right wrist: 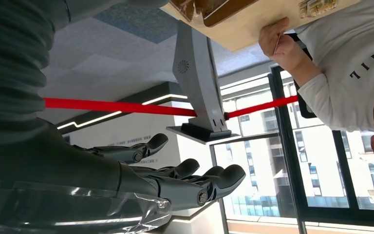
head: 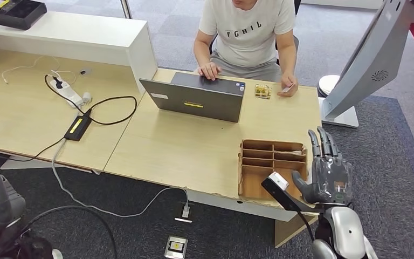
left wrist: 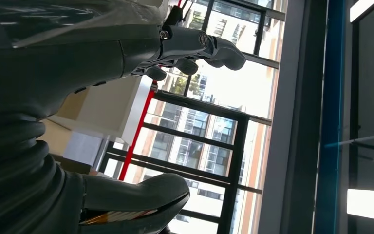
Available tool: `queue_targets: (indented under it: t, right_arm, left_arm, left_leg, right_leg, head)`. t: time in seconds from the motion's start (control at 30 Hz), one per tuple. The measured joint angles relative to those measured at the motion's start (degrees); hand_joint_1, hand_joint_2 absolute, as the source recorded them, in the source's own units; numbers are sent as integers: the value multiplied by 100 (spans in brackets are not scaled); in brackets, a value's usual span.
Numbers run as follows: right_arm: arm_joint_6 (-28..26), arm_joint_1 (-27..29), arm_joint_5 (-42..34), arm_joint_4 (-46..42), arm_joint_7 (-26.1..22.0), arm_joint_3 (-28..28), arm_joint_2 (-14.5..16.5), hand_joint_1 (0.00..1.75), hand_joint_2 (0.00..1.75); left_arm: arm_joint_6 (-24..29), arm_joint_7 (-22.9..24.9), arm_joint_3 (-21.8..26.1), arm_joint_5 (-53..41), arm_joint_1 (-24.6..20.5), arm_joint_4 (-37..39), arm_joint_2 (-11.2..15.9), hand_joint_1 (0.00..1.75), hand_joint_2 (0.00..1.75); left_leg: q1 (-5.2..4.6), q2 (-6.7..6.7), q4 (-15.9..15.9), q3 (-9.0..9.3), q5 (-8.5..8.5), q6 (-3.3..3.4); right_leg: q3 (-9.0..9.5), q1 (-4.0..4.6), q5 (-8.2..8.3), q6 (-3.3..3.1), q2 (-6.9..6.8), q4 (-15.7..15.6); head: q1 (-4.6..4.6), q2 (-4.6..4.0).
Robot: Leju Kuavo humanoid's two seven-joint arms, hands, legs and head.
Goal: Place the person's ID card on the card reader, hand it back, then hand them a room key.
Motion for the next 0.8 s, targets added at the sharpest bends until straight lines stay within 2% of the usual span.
queue_targets:
  t: [0.4, 0.8]
  right_arm:
    - [-172, -343, -70, 959, -127, 17, 140, 0, 175]
    - [-474, -876, -197, 2145, -352, 118, 506, 0, 175]
  left_arm:
    - [99, 0, -139, 67, -204, 65, 120, 0, 175]
    - [89, 0, -128, -141, -176, 62, 68, 0, 175]
  left_leg:
    - [0, -1, 0, -3, 0, 0]
    - [1, -1, 0, -5, 0, 0]
  right_leg:
    - [0, 0, 0, 0, 0, 1]
    - [-1, 0, 0, 0, -1, 3]
  head:
    - [1, 0]
    - [0, 0]
